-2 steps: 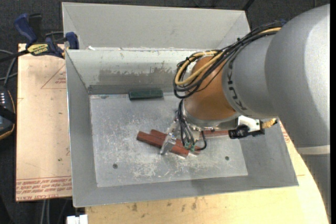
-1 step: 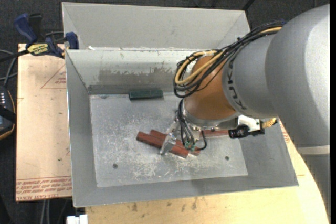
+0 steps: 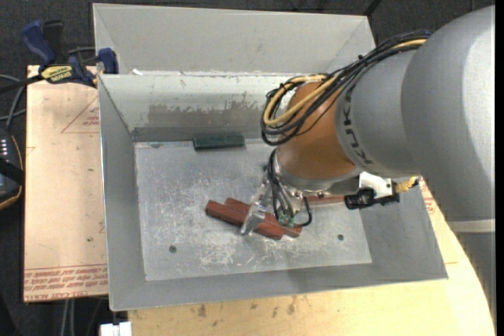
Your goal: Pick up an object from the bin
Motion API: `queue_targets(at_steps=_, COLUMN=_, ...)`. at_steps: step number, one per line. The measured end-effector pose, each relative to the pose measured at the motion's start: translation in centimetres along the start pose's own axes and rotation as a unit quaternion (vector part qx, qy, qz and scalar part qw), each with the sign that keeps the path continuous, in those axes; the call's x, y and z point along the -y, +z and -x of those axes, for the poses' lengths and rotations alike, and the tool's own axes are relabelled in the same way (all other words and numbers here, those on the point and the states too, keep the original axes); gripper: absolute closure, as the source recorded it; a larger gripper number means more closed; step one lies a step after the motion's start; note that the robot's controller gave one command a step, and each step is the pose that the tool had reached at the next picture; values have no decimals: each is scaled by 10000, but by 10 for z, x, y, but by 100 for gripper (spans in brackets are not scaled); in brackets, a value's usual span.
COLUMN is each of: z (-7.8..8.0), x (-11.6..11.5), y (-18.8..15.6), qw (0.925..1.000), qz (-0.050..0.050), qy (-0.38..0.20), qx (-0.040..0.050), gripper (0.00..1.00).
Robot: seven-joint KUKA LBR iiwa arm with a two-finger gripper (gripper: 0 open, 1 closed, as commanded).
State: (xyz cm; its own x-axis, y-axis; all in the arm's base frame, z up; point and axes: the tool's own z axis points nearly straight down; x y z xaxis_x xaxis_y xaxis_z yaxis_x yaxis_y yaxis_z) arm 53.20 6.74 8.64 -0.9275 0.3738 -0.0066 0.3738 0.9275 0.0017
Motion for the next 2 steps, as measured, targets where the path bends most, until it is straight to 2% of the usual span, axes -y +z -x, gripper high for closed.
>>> queue_targets(at_steps=1, z=-2, x=0, y=-18, qw=10000, qz=-14, qy=-9, qx=-46, gripper=100)
queue_targets(at_steps=2, z=-1, x=0, y=-34, qw=10000, qz=-16, qy=-8, qx=-51, gripper=100)
